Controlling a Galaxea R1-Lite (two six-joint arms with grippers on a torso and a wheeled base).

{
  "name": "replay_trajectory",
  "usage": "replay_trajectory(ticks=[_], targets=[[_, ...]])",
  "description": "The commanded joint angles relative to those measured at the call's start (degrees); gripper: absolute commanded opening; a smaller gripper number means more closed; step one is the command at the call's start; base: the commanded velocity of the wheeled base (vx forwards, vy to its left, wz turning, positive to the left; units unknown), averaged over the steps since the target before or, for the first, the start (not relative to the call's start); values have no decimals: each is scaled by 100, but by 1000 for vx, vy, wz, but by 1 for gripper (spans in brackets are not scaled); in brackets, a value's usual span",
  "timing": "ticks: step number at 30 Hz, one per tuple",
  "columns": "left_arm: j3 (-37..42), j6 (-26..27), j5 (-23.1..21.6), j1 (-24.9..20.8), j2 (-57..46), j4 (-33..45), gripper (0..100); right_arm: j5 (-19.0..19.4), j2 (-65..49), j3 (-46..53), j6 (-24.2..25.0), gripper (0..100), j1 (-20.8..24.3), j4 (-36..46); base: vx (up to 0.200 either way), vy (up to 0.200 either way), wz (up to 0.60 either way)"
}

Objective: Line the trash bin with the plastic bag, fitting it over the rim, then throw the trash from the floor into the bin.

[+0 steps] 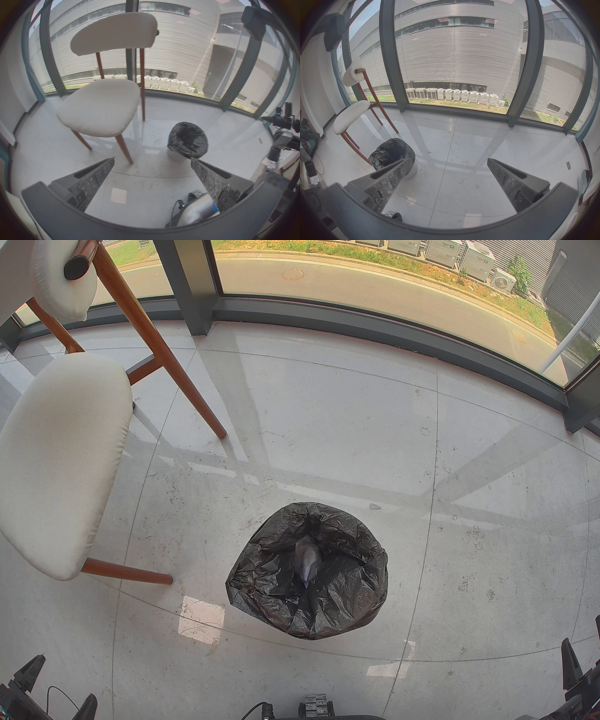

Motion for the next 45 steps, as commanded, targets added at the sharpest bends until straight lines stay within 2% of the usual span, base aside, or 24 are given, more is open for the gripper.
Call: replay_trajectory(ticks=[1,3,8,11,12,14,15,16,20,23,25,27,30,39,45], targets=[[91,-1038,1706,36,-64,-175,100,-9,-95,92,76,100,2,4,0,0,0],[126,-1328,2338,36,-55,-254,100,-9,-95,92,85,100,2,4,0,0,0],[153,-1258,2338,19,-64,-263,100,-9,-77,92,67,100,2,-5,0,0,0],[153,-932,1925,19,-64,-263,100,-9,-77,101,67,100,11,-5,0,0,0],[153,-721,1547,19,-64,-263,100,-9,-77,92,67,100,11,-5,0,0,0],[170,-493,1108,19,-64,-280,100,-9,-77,92,67,100,11,-5,0,0,0],[170,-493,1108,19,-64,-280,100,-9,-77,92,67,100,11,-5,0,0,0],[205,-177,721,19,-64,-307,100,-9,-77,92,67,100,11,-5,0,0,0],[328,-71,317,19,-64,-606,100,-17,-77,101,67,100,11,-5,0,0,0],[416,-106,589,19,-64,-773,100,-17,-77,101,67,100,11,-13,0,0,0],[750,-212,1363,36,-72,-1221,100,-17,-77,101,67,100,2,-13,0,0,0],[777,-300,1380,36,-72,-1405,100,-17,-77,101,58,100,11,-13,0,0,0],[750,-300,1046,1,-46,-1300,100,-17,-77,101,58,100,11,-13,0,0,0],[768,-282,1073,19,-72,-1335,100,-26,-77,101,58,100,11,-5,0,0,0],[768,-291,1073,27,-72,-1335,100,35,-77,92,14,100,2,-5,0,200,0]])
